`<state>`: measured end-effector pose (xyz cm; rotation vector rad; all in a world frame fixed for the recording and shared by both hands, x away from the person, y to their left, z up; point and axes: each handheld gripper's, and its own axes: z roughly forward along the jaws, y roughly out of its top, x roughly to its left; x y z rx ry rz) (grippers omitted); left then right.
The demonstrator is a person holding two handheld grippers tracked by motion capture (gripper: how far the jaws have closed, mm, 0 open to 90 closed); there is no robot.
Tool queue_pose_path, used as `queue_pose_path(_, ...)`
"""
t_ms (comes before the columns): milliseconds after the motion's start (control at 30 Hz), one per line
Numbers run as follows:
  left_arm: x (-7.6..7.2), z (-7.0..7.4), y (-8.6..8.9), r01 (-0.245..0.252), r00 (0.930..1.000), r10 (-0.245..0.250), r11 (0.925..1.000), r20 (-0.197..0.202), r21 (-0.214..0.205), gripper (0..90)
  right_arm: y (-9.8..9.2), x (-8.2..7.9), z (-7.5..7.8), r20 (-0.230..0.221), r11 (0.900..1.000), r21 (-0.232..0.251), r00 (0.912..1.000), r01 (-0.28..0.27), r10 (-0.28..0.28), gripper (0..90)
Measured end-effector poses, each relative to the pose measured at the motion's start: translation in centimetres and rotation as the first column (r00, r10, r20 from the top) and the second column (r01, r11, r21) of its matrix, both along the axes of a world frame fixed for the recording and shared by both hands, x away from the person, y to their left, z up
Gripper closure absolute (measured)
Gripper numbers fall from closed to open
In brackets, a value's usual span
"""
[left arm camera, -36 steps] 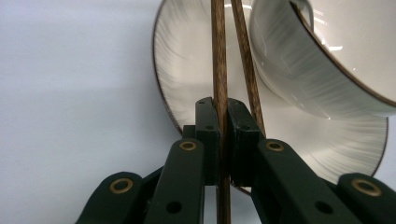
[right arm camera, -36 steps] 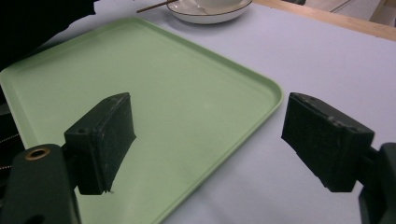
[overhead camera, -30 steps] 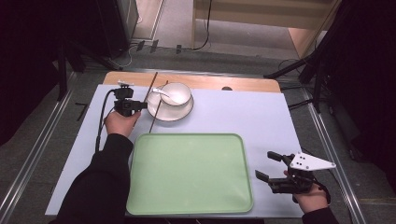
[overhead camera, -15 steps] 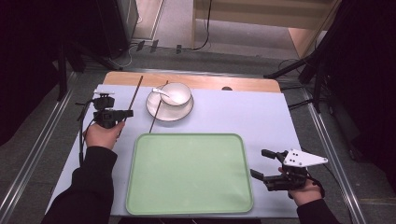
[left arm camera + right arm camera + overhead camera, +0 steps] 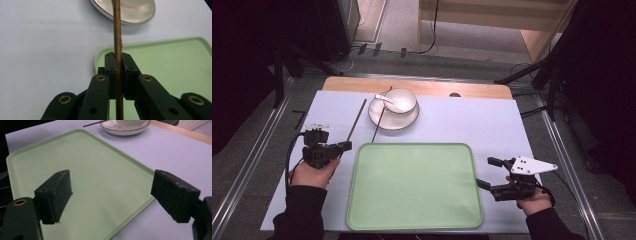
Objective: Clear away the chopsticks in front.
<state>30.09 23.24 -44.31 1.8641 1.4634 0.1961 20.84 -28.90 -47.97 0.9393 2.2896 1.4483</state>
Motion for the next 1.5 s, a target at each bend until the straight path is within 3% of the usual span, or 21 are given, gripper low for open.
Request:
queue_pose_path(167,-2.5,-0.4,-0.8,0.030,0.9996,-0.030,0.9995,-0.001,-0.013,85.7,0.1,0.0,0.0,-0.001,1.0000,0.001,1.0000,0.001,-0.001,17.1)
queue_pose_path(367,-4.4,-1.5,-2.2,0.065,0.9965,-0.067,0.9974,-0.051,-0.032,85.7,0.1,0.0,0.0,-0.007,1.0000,-0.006,1.0000,-0.002,0.002,17.1)
queue_pose_path(633,-6.7,-3.3,-3.9,0.115,0.9852,-0.117,0.9931,-0.125,-0.022,85.6,0.0,-0.1,0.0,-0.006,1.0000,-0.009,1.0000,-0.002,0.002,17.1)
queue_pose_path(1000,-6.0,-6.1,-4.5,0.121,0.9667,-0.112,0.9924,-0.230,0.024,85.3,0.1,-0.1,0.0,-0.002,0.9998,-0.014,0.9999,-0.011,0.011,17.1)
queue_pose_path(1233,-6.0,-6.2,-4.9,0.134,0.9693,-0.125,0.9906,-0.212,0.027,81.9,0.1,-0.2,0.0,-0.005,0.9999,-0.014,0.9999,-0.010,0.010,17.1)
queue_pose_path(1367,-6.3,-6.1,-5.3,0.162,0.9716,-0.147,0.9841,-0.186,0.072,80.1,0.1,-0.2,0.0,-0.006,0.9998,-0.016,1.0000,-0.008,0.008,17.1)
queue_pose_path(1500,-6.1,-6.2,-5.1,0.156,0.9694,-0.144,0.9866,-0.199,0.047,79.6,0.1,-0.2,0.0,-0.006,0.9998,-0.016,1.0000,-0.008,0.008,17.1)
